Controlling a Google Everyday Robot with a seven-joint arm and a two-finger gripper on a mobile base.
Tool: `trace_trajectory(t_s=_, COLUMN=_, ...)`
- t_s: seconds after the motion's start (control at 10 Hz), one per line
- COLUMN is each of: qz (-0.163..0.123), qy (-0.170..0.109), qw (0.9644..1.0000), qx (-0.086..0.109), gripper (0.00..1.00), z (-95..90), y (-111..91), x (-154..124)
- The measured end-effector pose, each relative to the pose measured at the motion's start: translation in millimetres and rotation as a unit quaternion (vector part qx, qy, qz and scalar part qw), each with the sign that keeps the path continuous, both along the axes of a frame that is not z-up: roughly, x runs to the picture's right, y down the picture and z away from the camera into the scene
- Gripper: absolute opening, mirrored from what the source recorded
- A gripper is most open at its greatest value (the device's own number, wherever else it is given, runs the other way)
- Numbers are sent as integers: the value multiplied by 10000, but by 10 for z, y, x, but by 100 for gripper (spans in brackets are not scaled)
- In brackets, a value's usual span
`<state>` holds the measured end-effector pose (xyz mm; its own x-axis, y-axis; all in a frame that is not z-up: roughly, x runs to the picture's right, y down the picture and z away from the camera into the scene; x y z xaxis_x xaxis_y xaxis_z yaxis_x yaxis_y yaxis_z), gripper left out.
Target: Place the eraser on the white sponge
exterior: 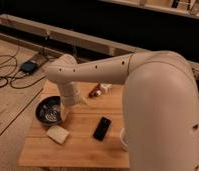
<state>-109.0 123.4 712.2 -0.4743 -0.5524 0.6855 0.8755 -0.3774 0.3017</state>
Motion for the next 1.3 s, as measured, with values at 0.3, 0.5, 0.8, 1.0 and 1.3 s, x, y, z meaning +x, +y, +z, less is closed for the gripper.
trace_trajectory(t_s=0.3, qz=0, qy=0, qw=10000, qx=1, gripper=80, z=0, y=-1, x=0)
trace_trajectory(t_s=0.5, qz=14, qy=77, qw=10000, qx=-42, gripper=80, z=47, y=17, x=66)
trace_trajectory(t_s=0.8, qz=235, qy=527, qw=9983, qx=-128, gripper=80, z=204, y=120, x=422)
trace_trajectory(t_s=1.0, qz=579, qy=861, qw=9945, qx=-146, gripper=80, z=340, y=245, x=654)
trace_trajectory(t_s=1.3, qz=1067, qy=1226, qw=9866, qx=-175, gripper=80, z=523, y=472, x=875)
